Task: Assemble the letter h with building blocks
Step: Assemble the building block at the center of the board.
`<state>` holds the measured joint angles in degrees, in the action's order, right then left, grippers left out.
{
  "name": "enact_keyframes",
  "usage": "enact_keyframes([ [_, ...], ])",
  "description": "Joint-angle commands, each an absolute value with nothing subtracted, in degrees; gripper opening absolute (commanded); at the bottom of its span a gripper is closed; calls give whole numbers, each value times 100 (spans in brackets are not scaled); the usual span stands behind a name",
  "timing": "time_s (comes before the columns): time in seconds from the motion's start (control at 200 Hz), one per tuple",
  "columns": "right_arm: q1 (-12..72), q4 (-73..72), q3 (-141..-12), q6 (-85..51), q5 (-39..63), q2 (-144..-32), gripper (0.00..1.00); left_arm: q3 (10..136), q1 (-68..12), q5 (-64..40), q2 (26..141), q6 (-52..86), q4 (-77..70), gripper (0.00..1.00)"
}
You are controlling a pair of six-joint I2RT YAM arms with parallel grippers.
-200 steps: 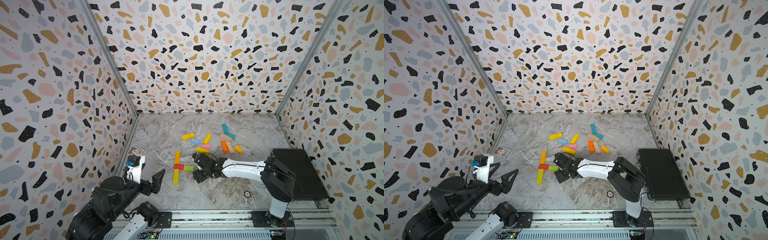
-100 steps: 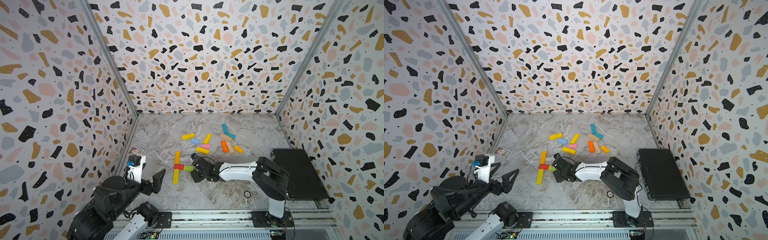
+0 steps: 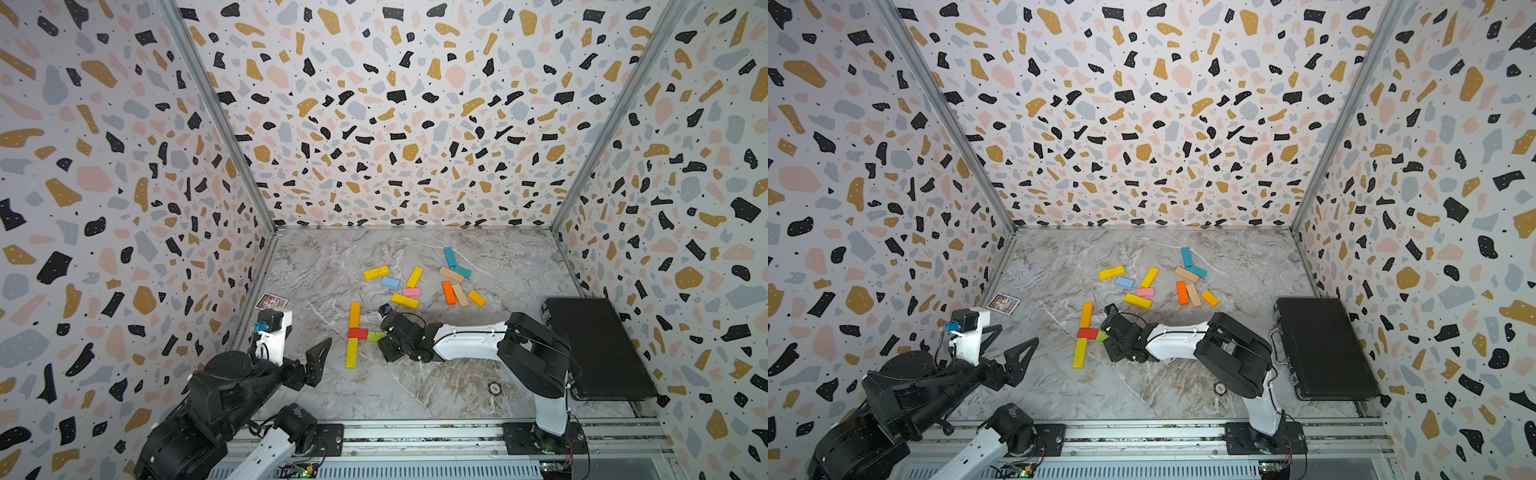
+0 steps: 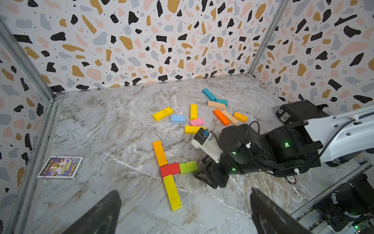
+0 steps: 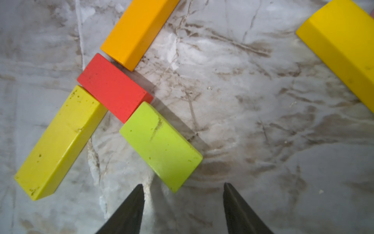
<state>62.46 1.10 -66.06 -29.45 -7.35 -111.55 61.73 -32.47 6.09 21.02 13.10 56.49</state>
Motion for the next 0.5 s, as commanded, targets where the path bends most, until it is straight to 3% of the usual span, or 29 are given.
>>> enact_keyframes([
  [0.0,6275,446,-6732,-2925,-789,-11274,64,6117,-3226,597,2191,1336,5352,99],
  [0.496,6267,582,-6871,-2839,-946,-11408,63,6126,-3226,579,2252,1328,5317,99],
])
